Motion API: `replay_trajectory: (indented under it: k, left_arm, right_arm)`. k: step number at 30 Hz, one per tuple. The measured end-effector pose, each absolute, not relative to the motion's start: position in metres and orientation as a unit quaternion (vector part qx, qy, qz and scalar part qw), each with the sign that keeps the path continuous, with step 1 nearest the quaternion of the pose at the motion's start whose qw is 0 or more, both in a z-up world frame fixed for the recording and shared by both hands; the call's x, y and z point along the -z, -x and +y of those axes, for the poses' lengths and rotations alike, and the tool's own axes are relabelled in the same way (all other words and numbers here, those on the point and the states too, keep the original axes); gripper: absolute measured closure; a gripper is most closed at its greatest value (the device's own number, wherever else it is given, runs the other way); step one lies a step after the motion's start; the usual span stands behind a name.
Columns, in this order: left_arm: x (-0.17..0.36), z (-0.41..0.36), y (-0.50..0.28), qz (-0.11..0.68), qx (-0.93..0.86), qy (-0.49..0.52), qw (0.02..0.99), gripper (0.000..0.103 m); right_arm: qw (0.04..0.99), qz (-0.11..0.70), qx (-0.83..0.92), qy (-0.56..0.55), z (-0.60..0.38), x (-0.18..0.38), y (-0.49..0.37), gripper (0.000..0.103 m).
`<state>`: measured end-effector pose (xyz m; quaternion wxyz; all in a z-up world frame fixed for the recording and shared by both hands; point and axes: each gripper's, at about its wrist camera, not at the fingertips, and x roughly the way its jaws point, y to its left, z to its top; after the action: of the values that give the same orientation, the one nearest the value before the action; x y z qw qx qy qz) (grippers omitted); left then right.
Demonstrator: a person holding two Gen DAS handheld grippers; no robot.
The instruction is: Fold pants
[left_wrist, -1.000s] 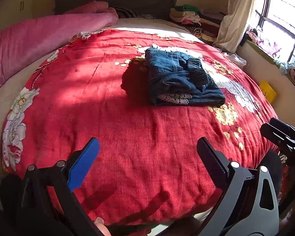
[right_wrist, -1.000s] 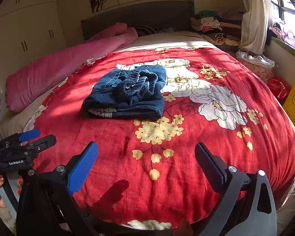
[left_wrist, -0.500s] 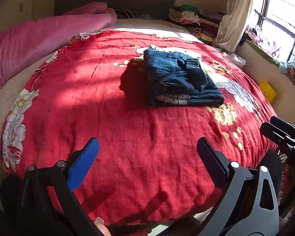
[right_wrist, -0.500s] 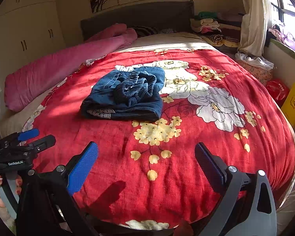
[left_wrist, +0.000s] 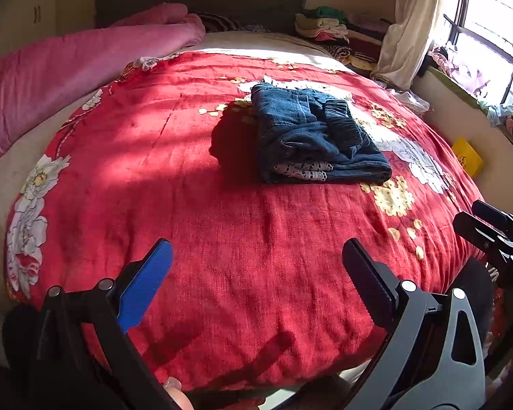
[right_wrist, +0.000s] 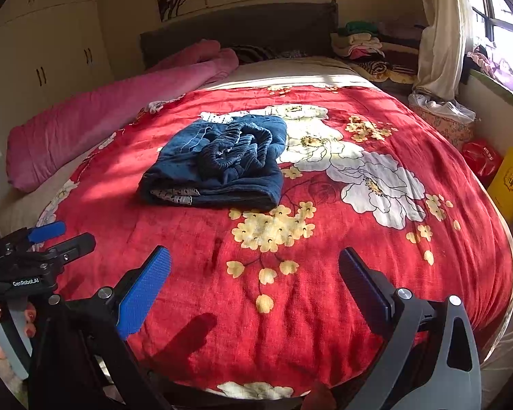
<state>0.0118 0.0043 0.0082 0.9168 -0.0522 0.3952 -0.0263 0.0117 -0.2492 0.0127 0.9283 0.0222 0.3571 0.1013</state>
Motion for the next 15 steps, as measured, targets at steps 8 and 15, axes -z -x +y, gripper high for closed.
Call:
replay_trajectory:
  k: [8, 15]
  left_arm:
    - [-0.0093, 0.004, -0.0106, 0.391, 0.028, 0.055, 0.918, 0.01]
    - [-0.0118, 0.0028, -0.0092, 0.389, 0.025, 0.051, 0.919, 0.01]
  right_arm:
    - [0.927, 0.36, -0.1, -0.02, -0.2497, -0.0103, -0.0127, 0.005]
    - [0.927, 0.361, -0.099, -0.02, -0.2495, -0.0091, -0.0135, 0.005]
